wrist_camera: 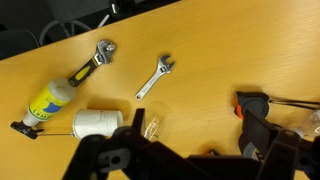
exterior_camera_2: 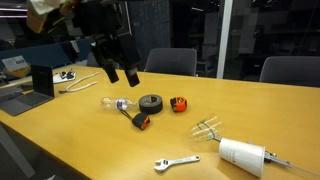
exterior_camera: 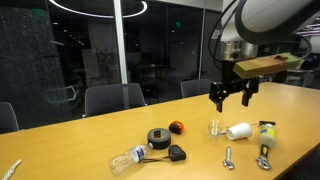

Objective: Move the black measuring tape to the front right

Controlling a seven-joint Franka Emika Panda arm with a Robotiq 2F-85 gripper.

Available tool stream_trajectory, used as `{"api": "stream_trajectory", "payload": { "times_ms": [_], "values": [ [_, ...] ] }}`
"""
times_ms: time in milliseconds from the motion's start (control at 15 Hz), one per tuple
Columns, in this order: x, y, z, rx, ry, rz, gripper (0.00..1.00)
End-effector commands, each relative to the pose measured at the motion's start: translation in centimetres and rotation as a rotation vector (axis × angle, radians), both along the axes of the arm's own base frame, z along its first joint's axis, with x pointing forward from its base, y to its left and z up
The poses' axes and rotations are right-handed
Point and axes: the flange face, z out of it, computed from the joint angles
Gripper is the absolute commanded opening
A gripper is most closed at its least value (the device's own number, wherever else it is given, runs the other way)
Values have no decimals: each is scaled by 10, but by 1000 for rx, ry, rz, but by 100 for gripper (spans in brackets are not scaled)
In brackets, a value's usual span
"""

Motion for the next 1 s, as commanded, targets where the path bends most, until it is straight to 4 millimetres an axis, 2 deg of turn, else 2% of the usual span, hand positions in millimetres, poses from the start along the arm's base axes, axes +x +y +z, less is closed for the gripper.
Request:
{"api": "stream_trajectory", "payload": {
  "times_ms": [0, 533, 800, 933],
  "values": [
    [0, 0, 2, 0, -2, 0, 100],
    [4, -3, 0, 29, -3, -24, 100],
    [24, -14, -16, 146, 26, -184, 100],
    [42, -19, -34, 207, 60, -266, 100]
  ]
}}
